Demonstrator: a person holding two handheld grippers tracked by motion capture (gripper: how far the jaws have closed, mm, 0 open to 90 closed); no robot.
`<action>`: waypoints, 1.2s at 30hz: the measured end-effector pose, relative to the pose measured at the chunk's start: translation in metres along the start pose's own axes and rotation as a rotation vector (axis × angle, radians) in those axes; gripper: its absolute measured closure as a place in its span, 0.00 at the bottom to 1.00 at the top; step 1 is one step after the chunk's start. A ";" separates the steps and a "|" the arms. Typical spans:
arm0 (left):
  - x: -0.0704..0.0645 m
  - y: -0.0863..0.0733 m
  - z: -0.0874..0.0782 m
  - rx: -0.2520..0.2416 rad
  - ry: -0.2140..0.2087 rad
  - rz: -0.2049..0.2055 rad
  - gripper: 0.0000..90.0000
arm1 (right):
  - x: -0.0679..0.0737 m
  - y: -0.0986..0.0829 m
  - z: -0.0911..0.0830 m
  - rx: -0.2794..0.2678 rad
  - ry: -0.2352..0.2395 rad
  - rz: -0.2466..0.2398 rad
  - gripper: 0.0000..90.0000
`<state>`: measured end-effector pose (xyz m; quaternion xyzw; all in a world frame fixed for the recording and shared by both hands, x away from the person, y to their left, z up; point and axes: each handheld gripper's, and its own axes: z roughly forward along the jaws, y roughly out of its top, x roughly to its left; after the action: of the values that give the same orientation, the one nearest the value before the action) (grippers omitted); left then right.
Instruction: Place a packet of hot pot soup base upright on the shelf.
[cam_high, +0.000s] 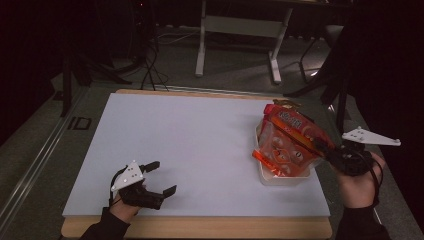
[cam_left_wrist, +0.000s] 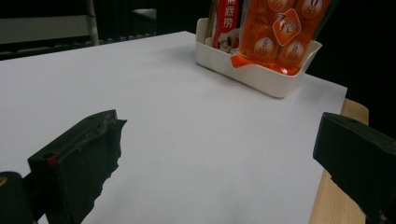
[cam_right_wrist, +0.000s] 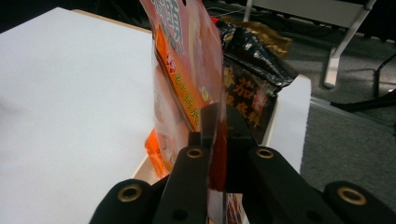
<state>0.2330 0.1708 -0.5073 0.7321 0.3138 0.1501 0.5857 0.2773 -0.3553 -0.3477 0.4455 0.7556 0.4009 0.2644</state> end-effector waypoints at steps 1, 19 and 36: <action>0.000 0.000 0.000 0.000 0.001 0.000 0.01 | -0.001 0.001 -0.002 -0.003 -0.001 0.001 1.00; 0.000 0.001 -0.001 -0.009 0.000 0.000 0.01 | -0.002 0.021 -0.020 0.051 0.075 -0.044 1.00; 0.001 0.001 0.000 -0.009 -0.004 -0.001 0.01 | 0.001 0.020 -0.003 0.134 0.092 -0.066 1.00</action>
<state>0.2338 0.1709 -0.5065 0.7296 0.3123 0.1500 0.5896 0.2837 -0.3504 -0.3291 0.4180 0.8064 0.3607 0.2120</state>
